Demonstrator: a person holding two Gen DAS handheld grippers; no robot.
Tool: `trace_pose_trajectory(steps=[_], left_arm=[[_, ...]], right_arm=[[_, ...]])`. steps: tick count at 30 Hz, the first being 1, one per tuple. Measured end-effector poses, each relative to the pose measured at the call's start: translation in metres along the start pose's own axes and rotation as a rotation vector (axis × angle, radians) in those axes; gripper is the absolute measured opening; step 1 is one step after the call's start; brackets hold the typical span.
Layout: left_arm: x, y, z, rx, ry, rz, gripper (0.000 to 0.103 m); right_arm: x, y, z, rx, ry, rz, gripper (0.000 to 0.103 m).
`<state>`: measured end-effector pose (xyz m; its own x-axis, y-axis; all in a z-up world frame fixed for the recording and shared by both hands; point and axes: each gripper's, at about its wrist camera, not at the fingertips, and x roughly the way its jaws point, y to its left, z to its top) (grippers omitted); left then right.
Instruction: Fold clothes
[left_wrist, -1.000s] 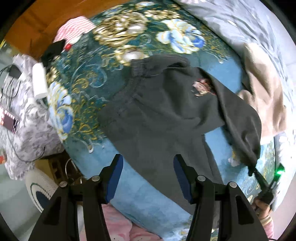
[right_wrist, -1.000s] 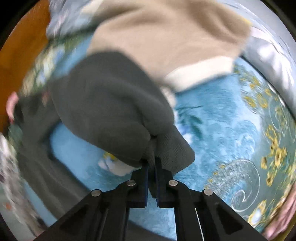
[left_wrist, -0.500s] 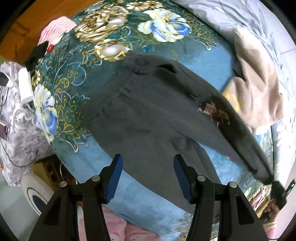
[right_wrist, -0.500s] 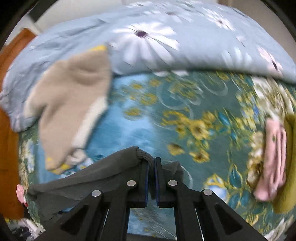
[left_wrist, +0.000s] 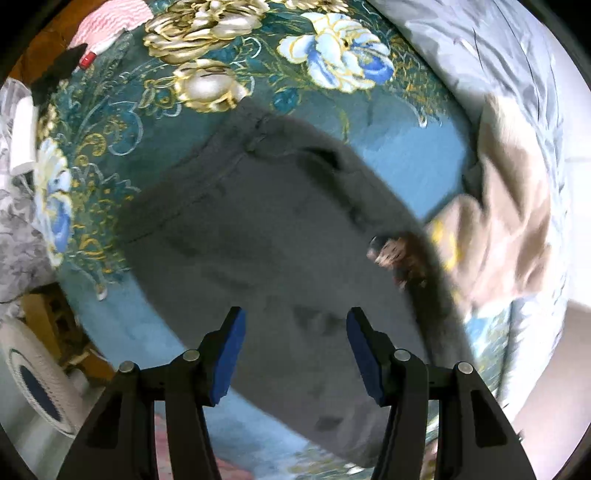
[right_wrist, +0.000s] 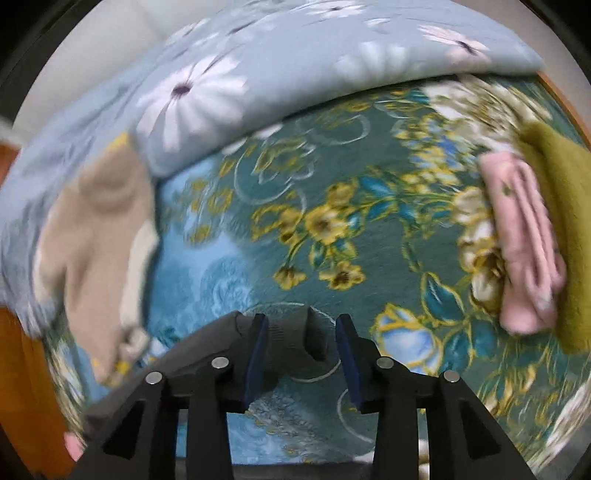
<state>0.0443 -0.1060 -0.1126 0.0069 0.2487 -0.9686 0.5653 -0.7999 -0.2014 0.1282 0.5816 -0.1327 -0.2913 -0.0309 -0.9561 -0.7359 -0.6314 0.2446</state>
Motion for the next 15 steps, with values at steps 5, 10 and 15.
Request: trace_pose_trajectory(steps=[5,10,15], left_arm=[[0.012,-0.015,0.034,-0.142,0.002,-0.122,0.058],[0.032,-0.039,0.075,-0.235,0.007,-0.156,0.066],[0.058,-0.06,0.109,-0.24,0.038,-0.095,0.066]], right_arm=[[0.018,0.013,-0.019,0.24,0.135,0.293,0.065],[0.064,0.043,-0.027,0.463,0.249,0.353,0.078],[0.089,0.06,-0.023,0.547,0.267,0.155,0.079]])
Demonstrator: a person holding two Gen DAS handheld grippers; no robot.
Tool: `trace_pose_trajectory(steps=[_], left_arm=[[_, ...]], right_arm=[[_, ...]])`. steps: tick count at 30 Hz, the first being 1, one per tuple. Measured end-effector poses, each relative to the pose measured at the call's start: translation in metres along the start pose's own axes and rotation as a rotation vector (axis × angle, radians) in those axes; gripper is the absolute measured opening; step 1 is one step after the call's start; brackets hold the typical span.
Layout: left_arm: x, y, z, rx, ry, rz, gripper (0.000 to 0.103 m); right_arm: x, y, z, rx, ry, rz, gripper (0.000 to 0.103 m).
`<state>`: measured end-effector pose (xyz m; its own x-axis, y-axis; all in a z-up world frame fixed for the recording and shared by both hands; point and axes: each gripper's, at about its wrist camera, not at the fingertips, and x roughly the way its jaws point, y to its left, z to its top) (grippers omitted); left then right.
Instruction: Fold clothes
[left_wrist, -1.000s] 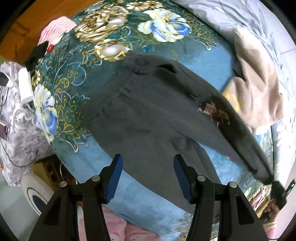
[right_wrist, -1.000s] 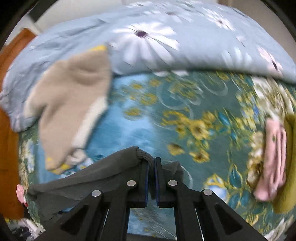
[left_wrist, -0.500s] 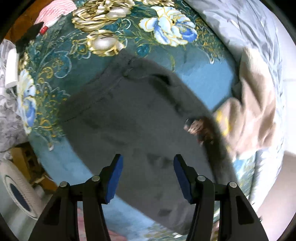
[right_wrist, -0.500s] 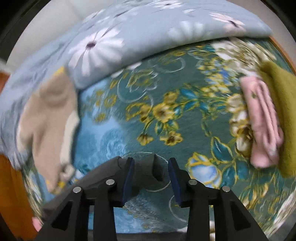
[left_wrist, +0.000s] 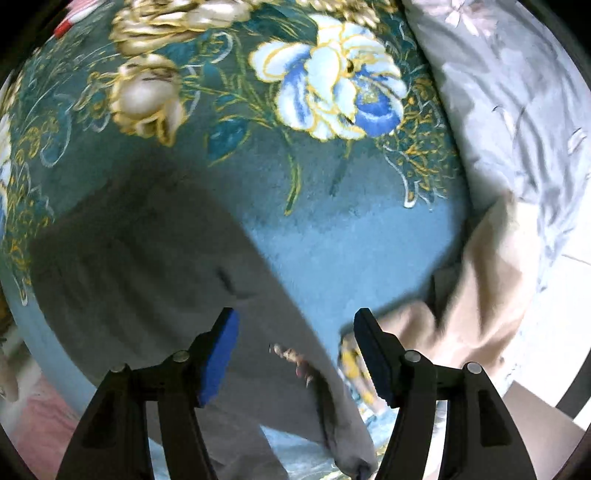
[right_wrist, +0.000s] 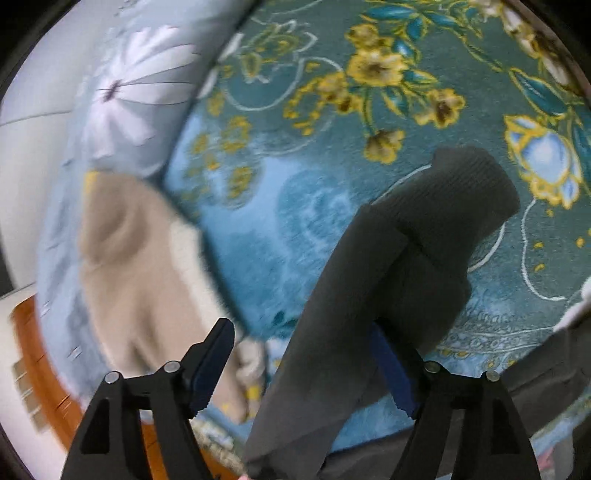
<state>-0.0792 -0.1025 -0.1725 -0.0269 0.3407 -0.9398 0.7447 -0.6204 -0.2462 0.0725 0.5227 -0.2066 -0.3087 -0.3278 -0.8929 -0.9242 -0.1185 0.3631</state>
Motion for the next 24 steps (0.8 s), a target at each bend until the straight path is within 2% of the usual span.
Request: trace_pose_trajectory(steps=[4,5,6,8,9,10,11,12,13,14,16,18,24], left_arm=[[0.027,-0.004,0.014,0.013,0.03,0.115,0.066],[0.034,-0.001,0.015,0.001,0.038,0.135,0.066],[0.039,0.004,0.016,-0.01,0.046,0.143,0.066],[0.045,0.012,0.017,-0.024,0.055,0.155,0.066],[0.048,0.017,0.017,-0.031,0.059,0.16,0.066],[0.049,0.023,0.016,-0.037,0.053,0.161,0.065],[0.05,0.029,0.015,-0.043,0.046,0.161,0.062],[0.051,0.035,0.014,-0.049,0.04,0.16,0.046],[0.051,0.04,0.012,-0.054,0.038,0.145,0.026],[0.051,0.044,0.011,-0.057,0.041,0.139,0.021],[0.046,0.048,0.006,-0.043,0.032,0.13,0.014],[0.033,0.046,0.002,-0.013,0.007,0.099,0.013],[-0.048,0.048,-0.028,0.154,-0.083,-0.104,0.012]], right_arm=[[0.01,-0.002,-0.002,0.01,0.019,-0.109,0.076],[0.009,-0.006,-0.005,0.002,0.021,-0.129,0.067],[0.008,-0.01,-0.007,-0.004,0.023,-0.147,0.046],[0.006,-0.023,-0.012,-0.005,0.043,-0.158,0.022],[0.003,-0.031,-0.016,0.001,0.054,-0.146,0.013],[0.0,-0.039,-0.021,0.002,0.06,-0.135,0.01],[-0.004,-0.048,-0.026,0.003,0.066,-0.124,0.007],[-0.008,-0.056,-0.032,0.003,0.07,-0.114,0.005],[-0.013,-0.063,-0.038,0.001,0.069,-0.105,0.004],[-0.017,-0.069,-0.043,-0.002,0.069,-0.093,0.004],[-0.029,-0.078,-0.051,-0.017,0.062,-0.065,0.003],[-0.042,-0.083,-0.056,-0.042,0.049,-0.032,0.003],[-0.095,-0.076,-0.072,-0.169,-0.025,0.13,0.003]])
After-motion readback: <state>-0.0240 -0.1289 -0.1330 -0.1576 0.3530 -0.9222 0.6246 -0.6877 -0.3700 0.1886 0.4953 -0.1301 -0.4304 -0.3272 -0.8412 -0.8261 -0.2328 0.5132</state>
